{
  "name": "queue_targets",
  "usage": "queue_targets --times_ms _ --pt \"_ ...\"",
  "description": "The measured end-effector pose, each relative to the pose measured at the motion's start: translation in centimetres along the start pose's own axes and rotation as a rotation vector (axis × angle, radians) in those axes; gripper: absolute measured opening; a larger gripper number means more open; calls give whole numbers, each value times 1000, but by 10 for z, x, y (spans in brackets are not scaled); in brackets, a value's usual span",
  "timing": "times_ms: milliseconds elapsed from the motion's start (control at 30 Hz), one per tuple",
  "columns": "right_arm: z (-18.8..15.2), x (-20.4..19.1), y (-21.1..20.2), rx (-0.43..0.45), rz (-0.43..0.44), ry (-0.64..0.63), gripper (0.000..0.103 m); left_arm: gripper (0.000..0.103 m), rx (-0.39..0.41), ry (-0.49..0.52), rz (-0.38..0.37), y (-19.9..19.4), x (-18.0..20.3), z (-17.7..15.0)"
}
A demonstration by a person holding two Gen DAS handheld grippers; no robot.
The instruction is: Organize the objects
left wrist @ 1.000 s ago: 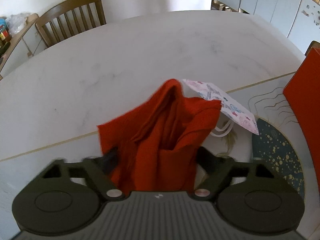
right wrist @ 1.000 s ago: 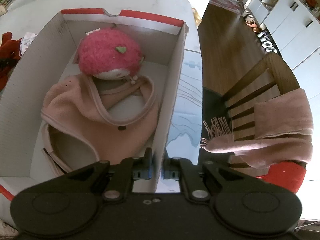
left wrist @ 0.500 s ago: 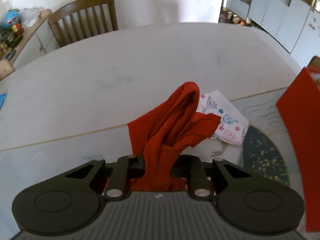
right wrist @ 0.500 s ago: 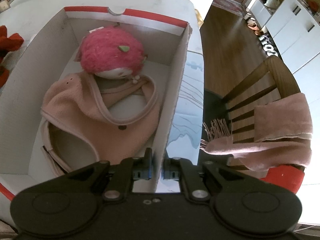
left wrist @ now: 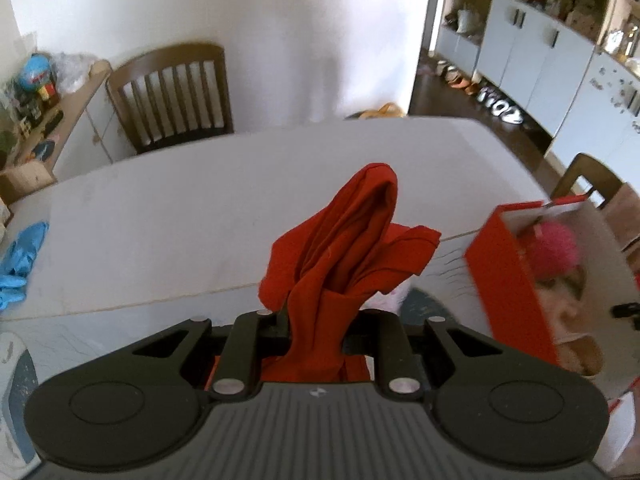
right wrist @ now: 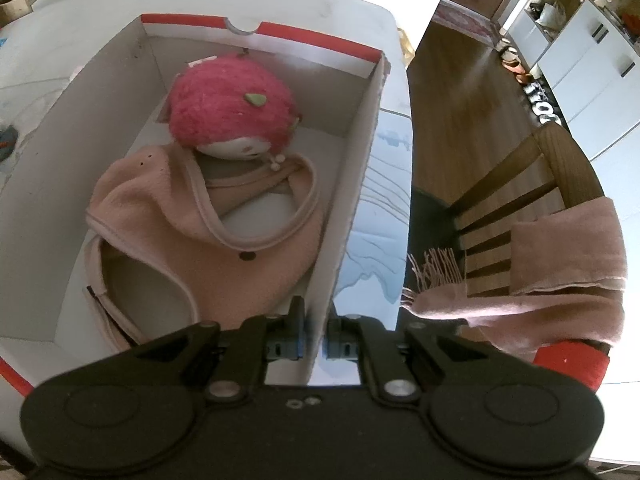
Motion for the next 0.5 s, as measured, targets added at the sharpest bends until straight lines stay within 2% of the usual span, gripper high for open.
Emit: queue_targets --times_ms 233,500 --pt "-1 0 0 8 6 -19 6 18 54 32 -63 -41 38 21" --pt "-2 -1 0 17 13 -25 6 18 135 97 -107 -94 82 68"
Point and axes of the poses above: each gripper's, at about its wrist camera, not at the fingertips, and y roughly the way its jaws point, x to its right, z to its top, the point moved 9 cm from there along y, roughly the way its jaws point, and after that the axes turned 9 degrees about y, right-handed, at the moved point
